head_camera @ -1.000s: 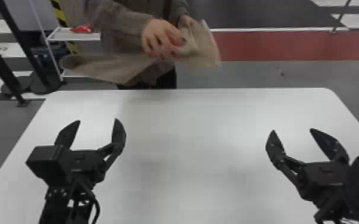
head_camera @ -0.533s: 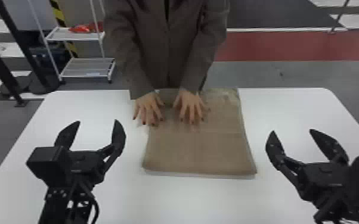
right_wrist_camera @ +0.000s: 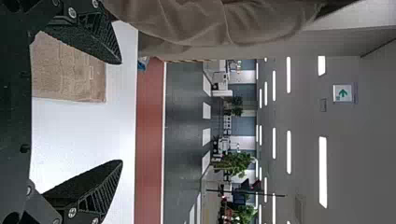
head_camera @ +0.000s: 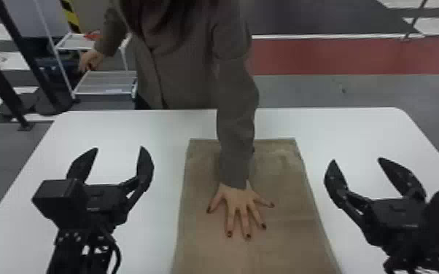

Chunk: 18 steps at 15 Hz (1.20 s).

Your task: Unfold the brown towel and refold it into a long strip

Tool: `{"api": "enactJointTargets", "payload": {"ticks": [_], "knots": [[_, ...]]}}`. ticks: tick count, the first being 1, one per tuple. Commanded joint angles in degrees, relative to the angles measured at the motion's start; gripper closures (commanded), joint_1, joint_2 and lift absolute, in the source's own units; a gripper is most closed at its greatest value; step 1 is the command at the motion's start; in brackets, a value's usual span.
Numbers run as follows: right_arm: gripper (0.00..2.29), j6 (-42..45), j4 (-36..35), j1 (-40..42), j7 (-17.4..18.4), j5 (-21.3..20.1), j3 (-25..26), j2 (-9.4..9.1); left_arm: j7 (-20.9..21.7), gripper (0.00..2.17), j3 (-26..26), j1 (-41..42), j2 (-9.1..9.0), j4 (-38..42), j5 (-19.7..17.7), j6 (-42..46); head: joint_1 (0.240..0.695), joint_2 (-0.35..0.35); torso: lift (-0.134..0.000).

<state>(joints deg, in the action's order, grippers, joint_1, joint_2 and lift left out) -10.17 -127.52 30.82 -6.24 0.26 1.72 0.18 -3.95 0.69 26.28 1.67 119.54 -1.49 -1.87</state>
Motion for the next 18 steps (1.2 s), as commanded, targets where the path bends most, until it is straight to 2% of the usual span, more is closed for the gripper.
{"api": "enactJointTargets", "payload": {"ticks": [1,9,11,14,18], "knots": [[0.14,-0.17,0.08,-0.05,0.0,0.0,0.04,-0.23,0.0,0.08,0.01,-0.08,0.0,-0.01,0.09,-0.03,0.695,0.038,-0.122],[0.14,-0.17,1.05,-0.93,0.0,-0.09,0.12,-0.23,0.26,0.08,0.01,-0.79,0.0,-1.16,0.0,0.15,0.695,0.037,-0.122],[0.14,0.01,2.37,-1.46,0.0,-0.35,0.3,-0.23,2.63,0.08,-0.34,-2.98,0.0,-4.06,-0.18,-0.03,0.695,0.034,-0.122],[0.14,-0.17,4.04,-2.16,0.0,-0.53,0.83,-0.23,10.46,0.09,-1.48,-10.72,0.0,-11.7,-2.9,-1.96,0.695,0.013,-0.122],[0.14,-0.87,5.27,-3.22,0.09,-0.17,0.83,-0.23,16.87,0.17,-2.8,-21.53,0.08,-20.93,-2.37,-12.68,0.695,-0.056,-0.122]]}}
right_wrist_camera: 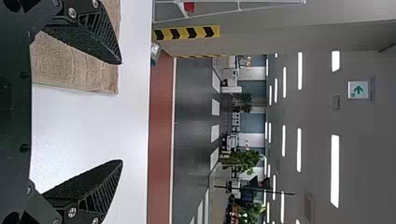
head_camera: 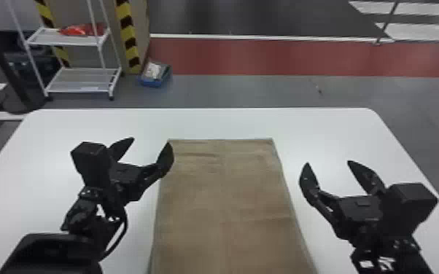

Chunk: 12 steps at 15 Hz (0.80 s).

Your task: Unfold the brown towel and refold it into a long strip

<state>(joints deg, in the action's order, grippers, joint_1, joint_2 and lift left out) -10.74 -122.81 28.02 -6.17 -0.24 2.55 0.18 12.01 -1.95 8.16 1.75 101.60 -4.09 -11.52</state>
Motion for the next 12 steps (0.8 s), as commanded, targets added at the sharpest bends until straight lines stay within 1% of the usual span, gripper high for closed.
{"api": "enactJointTargets", "payload": {"ticks": [1,2,4,5,6,7,8,11,12], "knots": [[0.14,-0.83,1.08,-0.86,0.02,0.68,-0.18,0.0,3.11,0.27,0.01,-4.64,0.18,-4.31,0.39,-3.74,0.695,-0.064,-0.122],[0.14,-1.0,1.87,-1.39,0.02,1.12,-0.27,0.97,4.25,0.27,0.28,-5.44,0.62,-5.36,0.31,-3.74,0.695,-0.07,-0.122],[0.14,-1.53,2.66,-1.92,0.02,2.09,-0.27,2.29,5.57,0.27,0.19,-7.28,1.59,-7.65,1.27,-4.09,0.695,-0.078,-0.122],[0.14,-1.53,2.66,-1.92,0.02,2.35,-0.44,2.73,5.84,0.29,0.01,-7.98,2.02,-9.23,2.06,-4.09,0.695,-0.077,-0.122],[0.14,-1.53,2.58,-2.01,0.02,2.53,-0.79,3.25,6.28,0.36,-0.08,-8.07,2.11,-10.37,3.21,-3.91,0.695,-0.075,-0.122],[0.14,-1.53,2.58,-2.01,0.02,2.62,-1.15,3.6,6.71,0.36,-0.16,-7.98,2.02,-11.87,4.88,-1.63,0.695,-0.073,-0.122],[0.14,-2.59,2.84,-2.53,0.02,2.62,-1.41,3.78,6.98,0.4,-0.34,-8.34,2.02,-13.45,5.58,-0.92,0.695,-0.067,-0.122],[0.14,-3.11,4.07,-3.76,0.02,2.62,-1.76,3.78,7.15,0.42,-1.66,-11.24,2.02,-18.9,5.76,2.24,0.695,-0.062,-0.122],[0.14,-3.11,4.33,-3.94,0.02,2.62,-1.94,3.78,6.98,0.52,-2.36,-11.5,1.94,-19.51,5.76,3.47,0.695,-0.063,-0.122]]}}
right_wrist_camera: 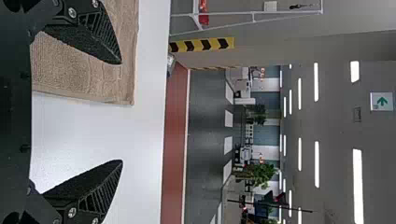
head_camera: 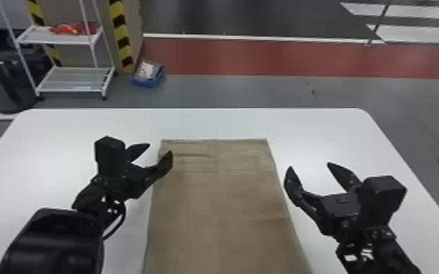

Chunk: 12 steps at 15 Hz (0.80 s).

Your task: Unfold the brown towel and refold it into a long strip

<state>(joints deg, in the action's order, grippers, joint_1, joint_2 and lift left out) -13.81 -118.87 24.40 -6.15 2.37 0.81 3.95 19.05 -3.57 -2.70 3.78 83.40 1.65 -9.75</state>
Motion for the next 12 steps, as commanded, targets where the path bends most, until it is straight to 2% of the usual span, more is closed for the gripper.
{"api": "enactJointTargets", "payload": {"ticks": [1,5,12], "knots": [[0.14,-0.04,0.75,-0.67,0.0,-0.09,-0.55,-0.08,-0.42,0.55,-1.62,-1.25,-0.18,-2.28,0.2,1.71,0.695,-0.068,-0.122],[0.14,-0.22,0.92,-1.11,0.0,-0.09,-0.9,0.0,-0.95,0.55,-3.11,-4.86,-0.44,-7.55,1.6,1.71,0.695,-0.081,-0.122],[0.14,-0.92,1.54,-1.81,0.0,0.27,-0.99,0.36,-0.24,0.55,-2.06,-4.59,0.26,-8.87,2.22,2.94,0.695,-0.075,-0.122]]}}
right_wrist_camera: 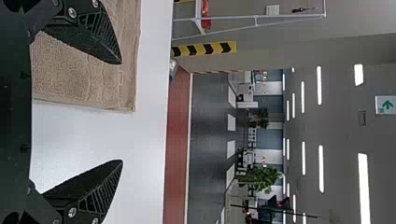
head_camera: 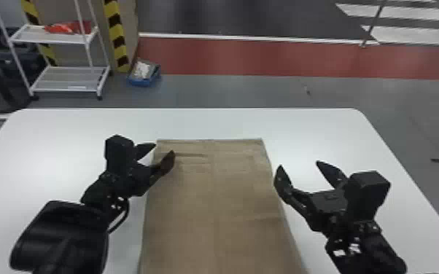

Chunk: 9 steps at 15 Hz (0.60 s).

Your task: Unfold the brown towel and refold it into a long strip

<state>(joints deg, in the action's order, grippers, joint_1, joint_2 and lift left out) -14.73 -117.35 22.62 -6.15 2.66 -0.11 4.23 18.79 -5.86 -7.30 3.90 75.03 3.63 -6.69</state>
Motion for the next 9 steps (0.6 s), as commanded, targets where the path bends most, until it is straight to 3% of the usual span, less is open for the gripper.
{"api": "enactJointTargets", "payload": {"ticks": [1,3,7,9], "knots": [[0.14,0.01,0.02,-0.12,0.0,0.07,-0.16,-0.02,0.19,0.55,0.41,-0.08,0.32,-0.77,0.23,-0.3,0.695,-0.073,-0.122],[0.14,-0.17,-0.07,-0.12,0.0,0.07,-0.24,-0.02,0.37,0.55,0.67,0.1,0.41,-0.77,0.32,-0.3,0.695,-0.068,-0.122],[0.14,-0.7,-0.86,0.14,0.0,0.07,-0.16,0.07,0.46,1.04,0.85,0.1,0.32,-0.59,0.76,-0.48,0.695,-0.059,-0.122],[0.14,-0.7,-0.86,0.23,0.0,0.07,-0.16,0.25,0.46,1.09,0.76,0.27,0.32,-0.5,0.85,-0.48,0.695,-0.058,-0.122]]}}
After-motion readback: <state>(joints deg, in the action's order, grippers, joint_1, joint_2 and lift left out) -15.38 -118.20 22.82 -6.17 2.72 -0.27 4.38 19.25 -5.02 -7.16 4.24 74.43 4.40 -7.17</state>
